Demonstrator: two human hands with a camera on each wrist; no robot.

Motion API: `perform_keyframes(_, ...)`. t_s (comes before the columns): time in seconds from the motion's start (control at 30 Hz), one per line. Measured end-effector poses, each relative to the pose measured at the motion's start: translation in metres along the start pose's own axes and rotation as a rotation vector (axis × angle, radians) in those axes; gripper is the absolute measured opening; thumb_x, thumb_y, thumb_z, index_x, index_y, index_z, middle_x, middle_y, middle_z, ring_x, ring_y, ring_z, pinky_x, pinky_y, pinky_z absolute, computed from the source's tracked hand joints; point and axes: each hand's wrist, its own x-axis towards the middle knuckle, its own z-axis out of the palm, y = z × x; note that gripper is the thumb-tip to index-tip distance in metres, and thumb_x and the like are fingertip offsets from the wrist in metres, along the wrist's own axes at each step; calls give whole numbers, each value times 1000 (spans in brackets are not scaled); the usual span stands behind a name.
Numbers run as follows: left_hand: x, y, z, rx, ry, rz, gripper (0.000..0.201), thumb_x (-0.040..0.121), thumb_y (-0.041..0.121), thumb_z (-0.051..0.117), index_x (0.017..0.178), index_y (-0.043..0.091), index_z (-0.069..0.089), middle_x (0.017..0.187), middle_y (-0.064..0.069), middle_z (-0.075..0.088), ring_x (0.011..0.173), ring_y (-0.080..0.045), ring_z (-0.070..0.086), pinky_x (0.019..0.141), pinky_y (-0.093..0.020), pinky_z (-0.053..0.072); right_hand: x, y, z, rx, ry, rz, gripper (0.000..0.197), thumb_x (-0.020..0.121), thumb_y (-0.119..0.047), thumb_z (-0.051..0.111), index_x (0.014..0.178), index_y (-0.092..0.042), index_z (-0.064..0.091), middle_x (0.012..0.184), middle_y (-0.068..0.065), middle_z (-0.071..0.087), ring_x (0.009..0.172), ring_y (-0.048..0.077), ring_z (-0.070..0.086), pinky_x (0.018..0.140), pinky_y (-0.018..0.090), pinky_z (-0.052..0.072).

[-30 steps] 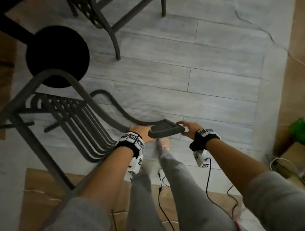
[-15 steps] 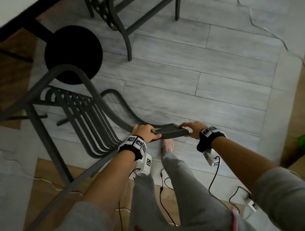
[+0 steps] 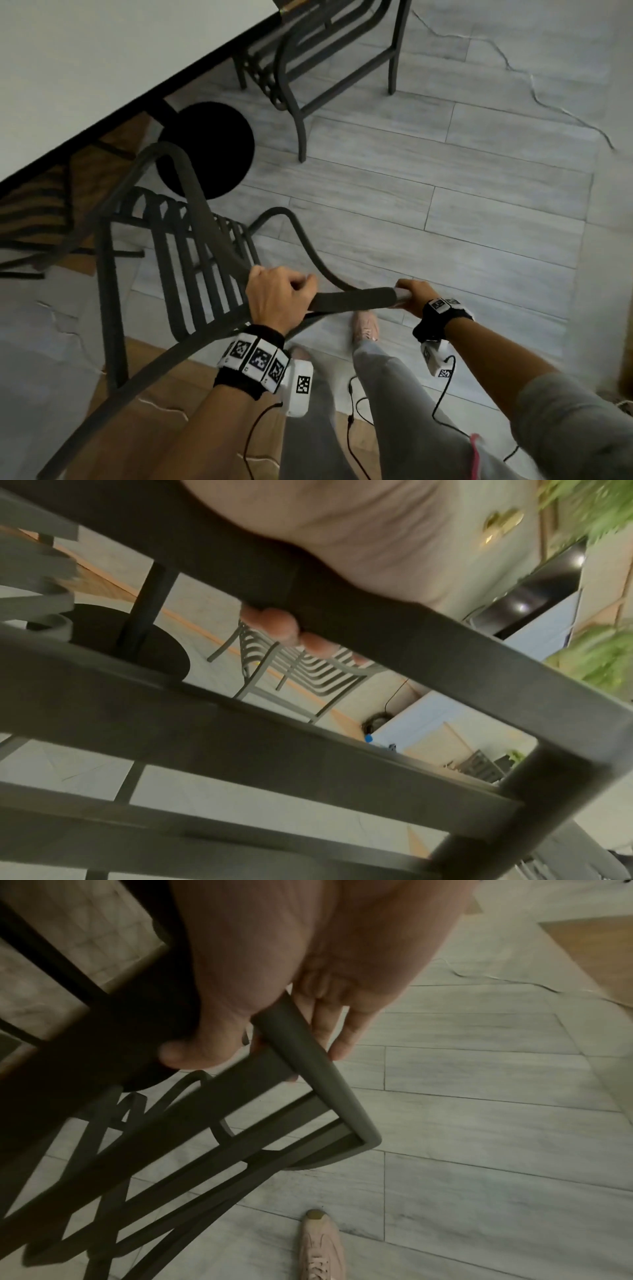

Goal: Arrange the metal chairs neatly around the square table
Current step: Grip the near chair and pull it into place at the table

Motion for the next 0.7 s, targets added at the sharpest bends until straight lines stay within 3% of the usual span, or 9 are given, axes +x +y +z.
perform_keyframes(0.07, -9, -4, -15, -46, 38, 29, 47, 78, 44, 42, 51, 16, 67, 46, -2, 61, 54, -20, 49, 75, -32, 32, -5, -2, -1, 11, 1, -35, 36, 69, -34, 80, 66, -26, 46, 72, 3, 62, 74, 27, 61, 60, 32, 42)
perform_keyframes(0.17, -17, -15, -37, -140, 85, 69, 41, 73, 42, 36, 41, 23, 54, 42, -3, 54, 50, -17, 43, 71, -28, 21, -23, -18, -13, 8, 3, -118, 37, 66, -40, 81, 74, -18, 52, 73, 4, 67, 71, 24, 63, 62, 33, 45)
perform_keyframes(0.23, -21, -22, -57, -180, 128, 90, 38, 73, 39, 36, 38, 26, 43, 39, -1, 48, 49, -19, 42, 70, -31, 23, -34, -37, -26, 8, -12, -189, 36, 64, -42, 83, 81, -20, 60, 77, 1, 70, 73, 17, 64, 64, 29, 48)
perform_keyframes(0.3, -23, -32, -78, -234, 206, 84, 43, 73, 37, 38, 37, 17, 47, 37, -2, 45, 48, -24, 42, 70, -36, 28, -43, -61, -45, -19, 23, -281, 34, 63, -41, 84, 82, -23, 63, 76, -2, 70, 72, 14, 64, 62, 24, 45)
perform_keyframes(0.37, -26, -47, -98, -302, 258, 74, 42, 74, 33, 40, 36, 15, 47, 35, 3, 39, 49, -26, 40, 73, -40, 30, -50, -86, -63, -38, 73, -340, 31, 62, -36, 86, 83, -24, 67, 76, -3, 71, 72, 14, 64, 63, 27, 46)
perform_keyframes(0.43, -29, -56, -112, -345, 282, 64, 40, 74, 31, 41, 35, 21, 42, 35, 10, 34, 55, -30, 39, 75, -45, 30, -58, -102, -75, -43, 108, -337, 28, 61, -30, 87, 81, -24, 70, 75, -1, 73, 71, 16, 67, 65, 32, 52)
perform_keyframes(0.53, -43, -59, -124, -358, 283, 84, 41, 74, 34, 40, 35, 24, 38, 35, 7, 38, 61, -31, 39, 78, -48, 31, -80, -107, -69, -50, 140, -302, 23, 59, -29, 89, 67, -32, 67, 67, -2, 72, 61, 11, 66, 61, 34, 54)
perform_keyframes(0.6, -57, -60, -131, -392, 274, 106, 42, 75, 36, 40, 35, 25, 37, 36, 7, 39, 59, -27, 39, 80, -46, 29, -101, -103, -61, -54, 172, -311, 29, 61, -30, 88, 61, -40, 61, 63, -6, 69, 55, 2, 63, 58, 31, 54)
perform_keyframes(0.7, -77, -70, -144, -422, 280, 135, 44, 77, 38, 38, 35, 25, 40, 36, 1, 41, 59, -23, 37, 76, -38, 25, -135, -106, -57, -79, 209, -323, 27, 61, -32, 88, 65, -41, 62, 63, -7, 70, 59, 1, 64, 58, 30, 54)
